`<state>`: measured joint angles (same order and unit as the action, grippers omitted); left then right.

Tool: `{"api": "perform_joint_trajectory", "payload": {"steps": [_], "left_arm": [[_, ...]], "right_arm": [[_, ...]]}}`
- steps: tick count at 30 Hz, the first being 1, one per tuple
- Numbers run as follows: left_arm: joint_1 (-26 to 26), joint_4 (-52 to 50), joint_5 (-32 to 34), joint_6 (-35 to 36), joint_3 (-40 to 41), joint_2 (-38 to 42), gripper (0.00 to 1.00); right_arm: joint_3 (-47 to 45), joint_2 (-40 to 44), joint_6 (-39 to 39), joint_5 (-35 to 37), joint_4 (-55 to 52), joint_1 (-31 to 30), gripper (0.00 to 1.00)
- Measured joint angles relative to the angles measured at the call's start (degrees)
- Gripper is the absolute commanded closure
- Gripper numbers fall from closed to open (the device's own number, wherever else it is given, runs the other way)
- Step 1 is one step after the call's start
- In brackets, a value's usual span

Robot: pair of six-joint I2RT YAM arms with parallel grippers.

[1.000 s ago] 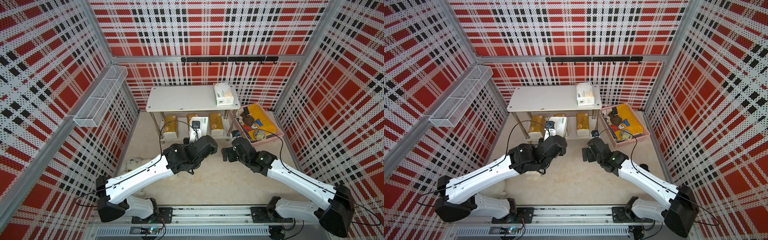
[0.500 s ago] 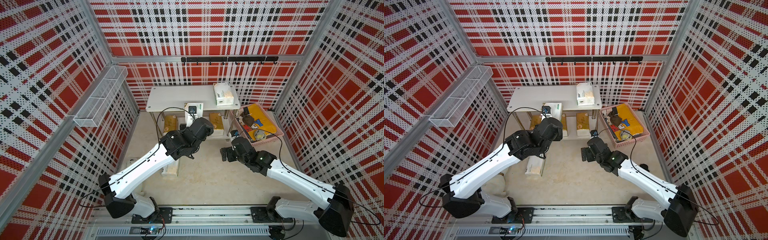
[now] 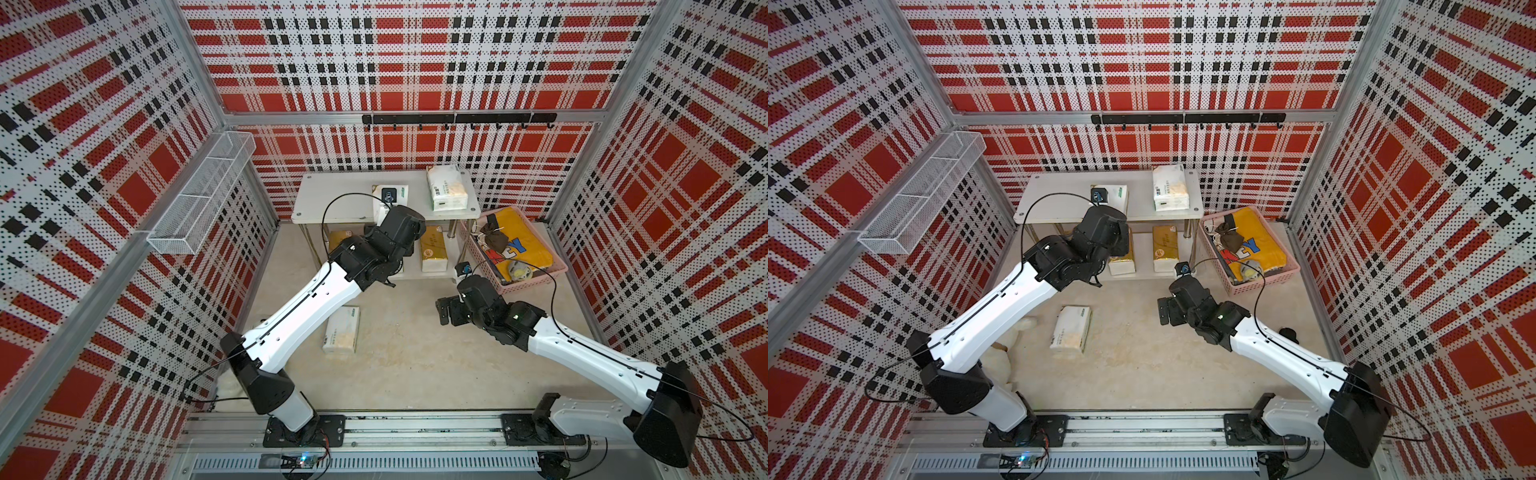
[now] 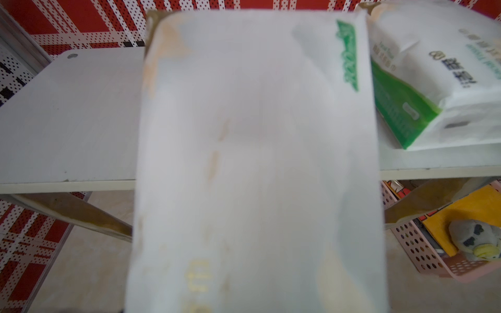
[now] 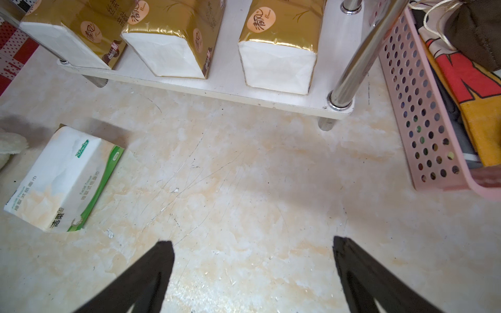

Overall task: Place the tissue boxes on the shelf by color
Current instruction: Place a box of tissues on the shelf.

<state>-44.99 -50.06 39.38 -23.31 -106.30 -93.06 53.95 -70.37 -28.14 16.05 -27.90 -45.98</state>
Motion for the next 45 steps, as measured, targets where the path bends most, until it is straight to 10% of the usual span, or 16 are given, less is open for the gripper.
{"api": "perform_joint_trajectory", "payload": {"steps": [45], "left_arm": [[10.91, 6.29, -9.14, 4.37, -14.19, -12.76, 0.13]], "right_arm": [[1.81, -4.31, -2.64, 0.70, 1.29, -3.76, 0.00]]}}
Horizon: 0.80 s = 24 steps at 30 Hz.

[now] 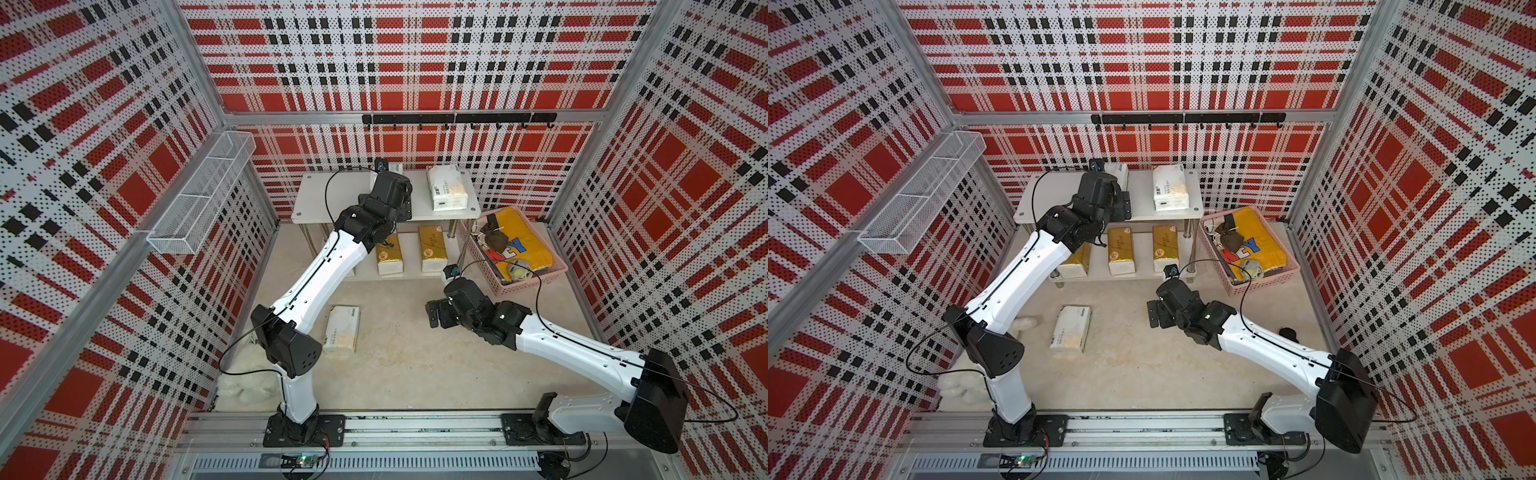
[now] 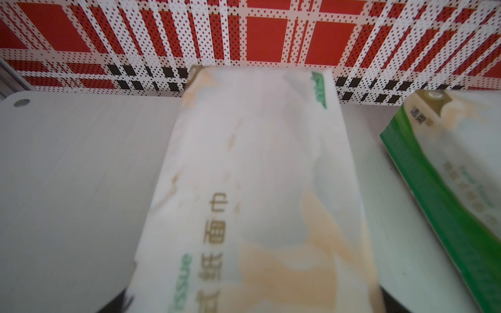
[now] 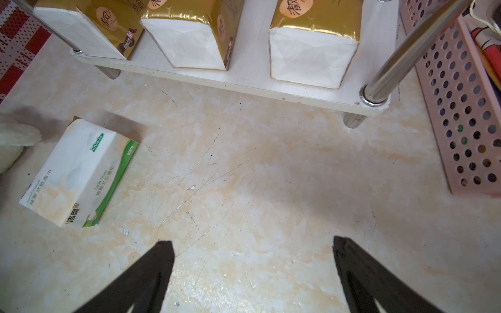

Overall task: Place the tissue boxes on the shelf by color
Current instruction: Place a box of tissues on the shelf.

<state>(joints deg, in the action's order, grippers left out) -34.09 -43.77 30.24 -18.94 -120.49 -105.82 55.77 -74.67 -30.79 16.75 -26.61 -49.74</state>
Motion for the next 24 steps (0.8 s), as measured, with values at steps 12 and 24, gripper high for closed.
{"api": "perform_joint_trajectory", "payload": {"steps": [12, 24], "left_arm": [[-0.09, 1.77, 0.59, -0.61, 1.11, 0.17, 0.19], [-0.61, 3.98, 2.27, -0.96, 3.17, 0.87, 0.18]], "right_arm": [[-0.85, 0.00, -1.07, 0.09, 0.57, -1.09, 0.00], [-1.36, 0.00, -1.95, 0.20, 0.83, -1.53, 0.00]]}}
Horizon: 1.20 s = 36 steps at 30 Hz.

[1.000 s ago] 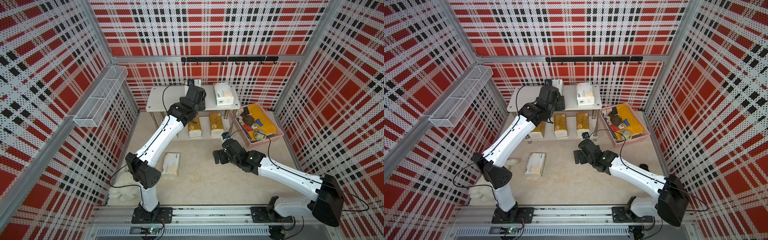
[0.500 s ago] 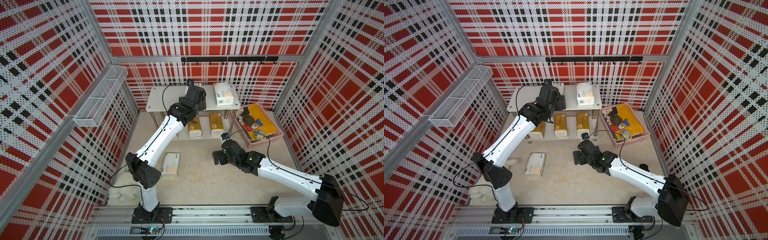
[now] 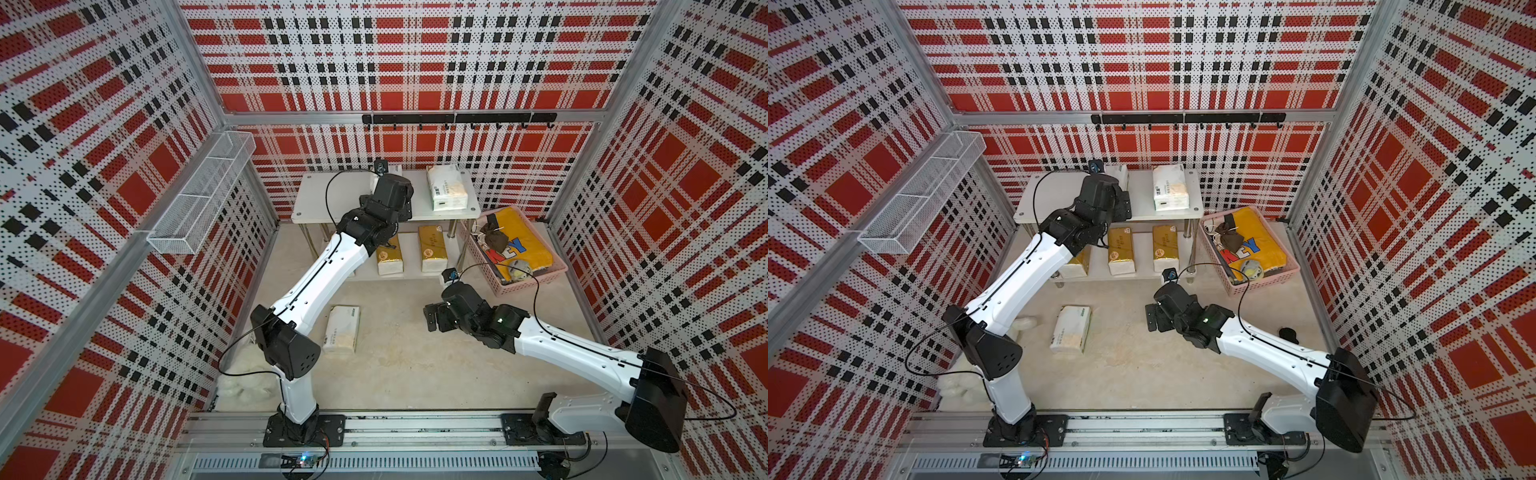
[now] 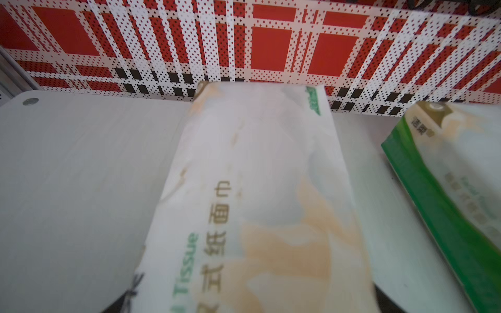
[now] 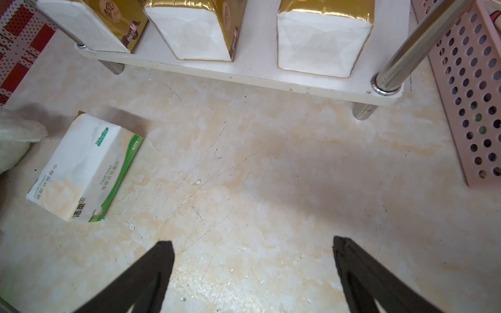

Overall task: Place the tissue boxes on the shelf by color
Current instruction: Place a box of tissues on the shelf.

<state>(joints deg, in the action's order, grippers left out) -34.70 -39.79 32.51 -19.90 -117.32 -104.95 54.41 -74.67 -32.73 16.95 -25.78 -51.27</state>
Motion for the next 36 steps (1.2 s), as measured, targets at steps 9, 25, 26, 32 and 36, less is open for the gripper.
{"api": "perform_joint_trajectory", "payload": {"steps": [9, 25, 26, 32, 36], "left_arm": [[0.28, 0.33, -0.04, 0.04, 0.02, 0.00, 0.18], [0.28, 1.25, -0.17, 0.81, 1.05, 0.33, 0.09], [0.28, 1.25, -0.17, 0.87, 1.05, 0.42, 0.09], [0.07, 1.20, -0.15, 0.94, 1.97, 1.92, 0.07], [-0.33, 1.22, -0.13, 0.96, 2.91, 3.26, 0.06]], "right_arm": [[0.00, 0.00, -0.22, 0.04, 0.00, -0.11, 0.00], [0.00, 0.00, -0.83, 0.37, 0.00, -1.07, 0.00], [0.00, -0.02, -0.83, 0.42, 0.00, -1.16, 0.00], [0.00, -0.02, -0.83, 0.46, 0.00, -1.51, 0.00], [0.00, -0.11, -0.83, 0.66, 0.02, -1.51, 0.00]]}}
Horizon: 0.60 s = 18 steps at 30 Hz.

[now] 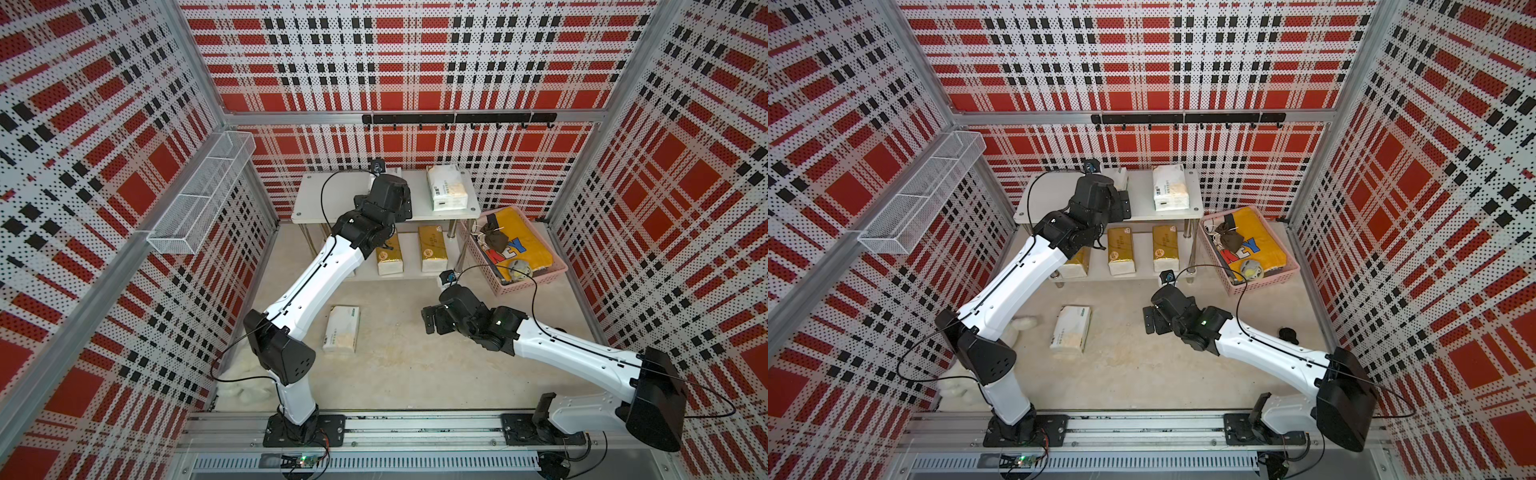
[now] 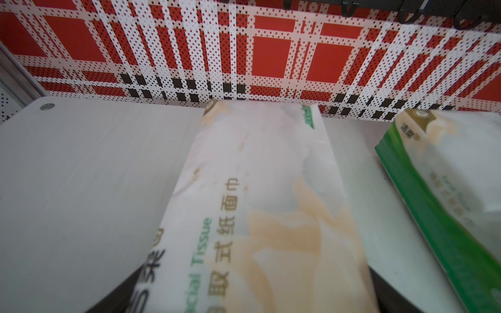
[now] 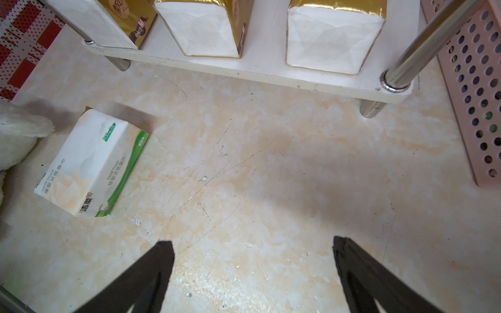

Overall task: Place the tissue boxes on the shelf by color
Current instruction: Place a box of tissues on the shelf.

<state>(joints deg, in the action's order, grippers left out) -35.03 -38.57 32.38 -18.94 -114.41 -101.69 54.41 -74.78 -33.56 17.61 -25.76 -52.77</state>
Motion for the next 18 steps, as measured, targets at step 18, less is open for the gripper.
{"api": "perform_joint_trajectory", "payload": {"steps": [18], "left_arm": [[-1.07, 1.11, 0.00, 0.02, 3.78, 2.95, 0.05]], "right_arm": [[0.00, -0.13, 0.00, 0.24, 0.37, -0.70, 0.00]]}}
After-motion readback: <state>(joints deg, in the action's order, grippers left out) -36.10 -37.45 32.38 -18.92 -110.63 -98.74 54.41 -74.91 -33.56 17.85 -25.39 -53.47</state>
